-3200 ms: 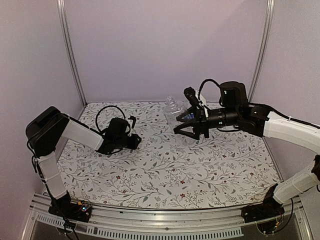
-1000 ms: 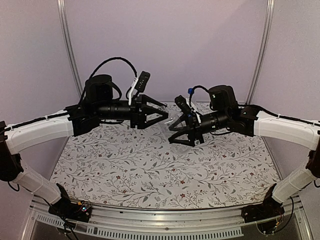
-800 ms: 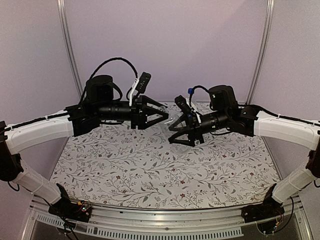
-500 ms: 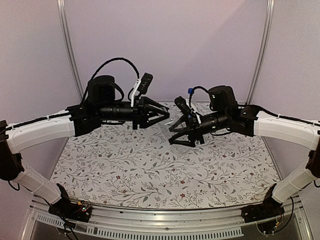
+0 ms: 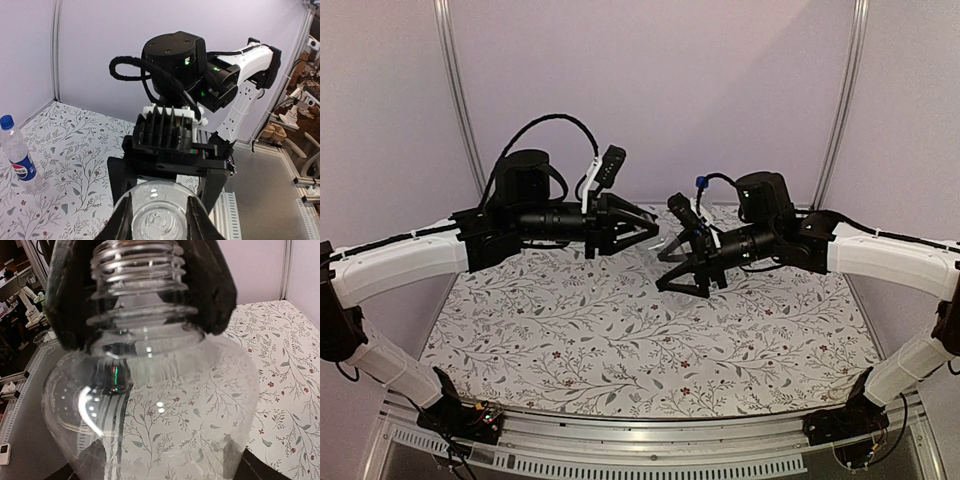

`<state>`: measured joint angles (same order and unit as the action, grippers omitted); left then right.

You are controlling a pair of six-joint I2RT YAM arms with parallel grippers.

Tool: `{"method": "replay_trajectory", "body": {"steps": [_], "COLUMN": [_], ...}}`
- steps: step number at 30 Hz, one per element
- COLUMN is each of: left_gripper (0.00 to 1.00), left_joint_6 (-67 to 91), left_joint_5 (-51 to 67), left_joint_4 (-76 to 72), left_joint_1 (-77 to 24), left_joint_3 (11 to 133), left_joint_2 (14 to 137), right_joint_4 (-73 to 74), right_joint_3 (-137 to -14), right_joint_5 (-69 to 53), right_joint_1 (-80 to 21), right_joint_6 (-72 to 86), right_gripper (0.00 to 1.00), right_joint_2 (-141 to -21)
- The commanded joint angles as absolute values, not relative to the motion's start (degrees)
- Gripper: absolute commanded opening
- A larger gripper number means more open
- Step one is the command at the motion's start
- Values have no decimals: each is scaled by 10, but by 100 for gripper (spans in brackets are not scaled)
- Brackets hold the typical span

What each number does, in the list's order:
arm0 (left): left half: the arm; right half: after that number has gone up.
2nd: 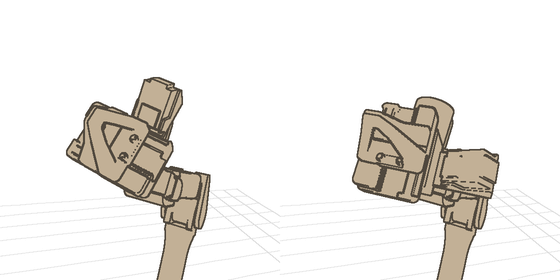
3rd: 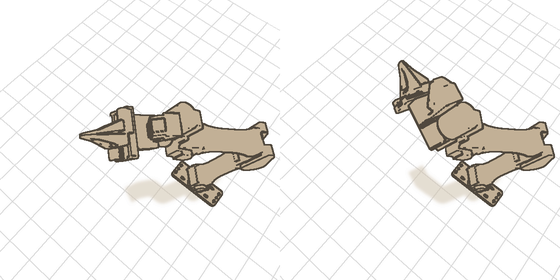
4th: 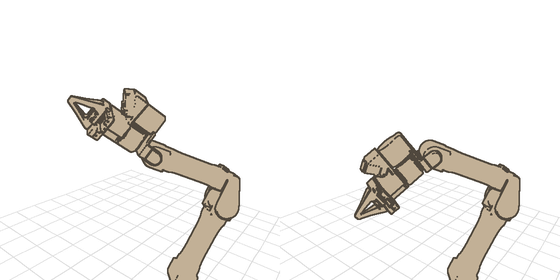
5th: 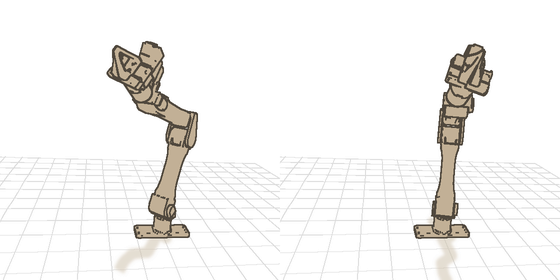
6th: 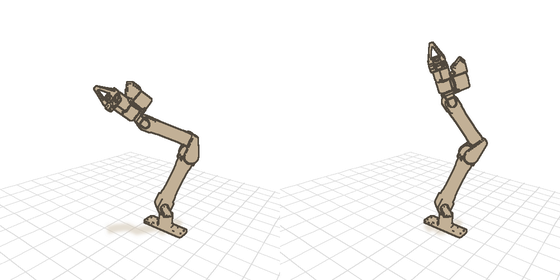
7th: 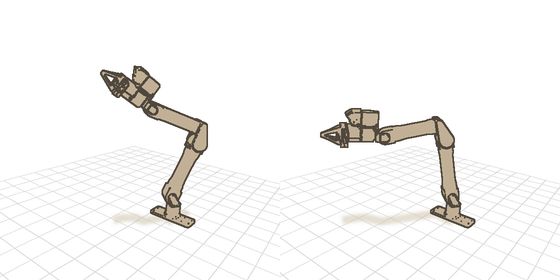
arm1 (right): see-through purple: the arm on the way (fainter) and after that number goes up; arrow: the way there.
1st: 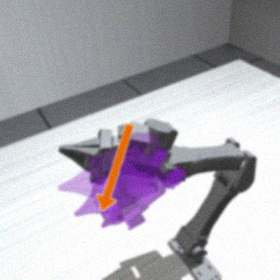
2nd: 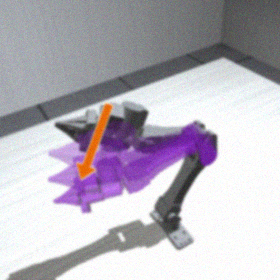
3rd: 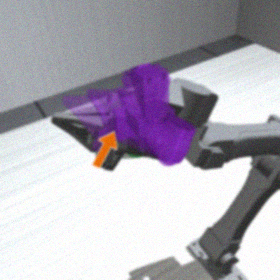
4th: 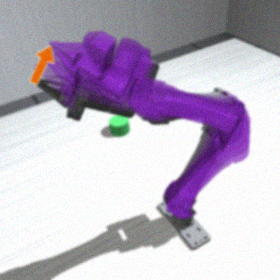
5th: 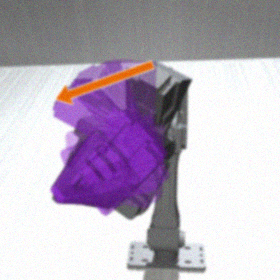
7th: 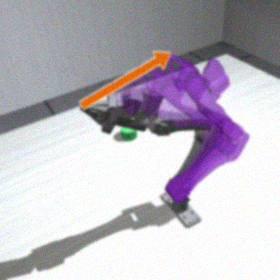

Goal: Unscrew the bottle caps

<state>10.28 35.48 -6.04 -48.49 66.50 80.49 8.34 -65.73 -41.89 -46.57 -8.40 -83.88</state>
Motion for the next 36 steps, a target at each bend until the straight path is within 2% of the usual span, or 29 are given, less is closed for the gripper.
{"method": "replay_trajectory", "body": {"steps": [1, 3, 4, 12, 20, 28, 36], "left_gripper": [0, 0, 0, 0, 0, 0, 0], "left_joint_6": [106, 107, 108, 103, 103, 98, 67], "left_joint_5": [334, 324, 318, 236, 108, 8, -41], "left_joint_4": [-45, -35, -30, 44, 105, 123, 89], "left_joint_1": [-497, -497, -497, -494, -490, -482, -447], "left_joint_3": [669, 670, 670, 674, 678, 697, 720], "left_joint_2": [782, 775, 771, 731, 719, 767, 857], "right_joint_4": [73, 78, 79, 104, 156, 210, 223], "right_joint_3": [-663, -662, -661, -635, -583, -559, -545], "right_joint_5": [-373, -368, -363, -281, -169, -103, -88], "right_joint_1": [-468, -468, -468, -468, -468, -468, -468], "right_joint_6": [-50, -41, -38, -4, 94, 156, 170], "right_gripper": [86, 98, 99, 99, 99, 99, 99], "right_joint_2": [-838, -836, -832, -768, -667, -556, -499]}}
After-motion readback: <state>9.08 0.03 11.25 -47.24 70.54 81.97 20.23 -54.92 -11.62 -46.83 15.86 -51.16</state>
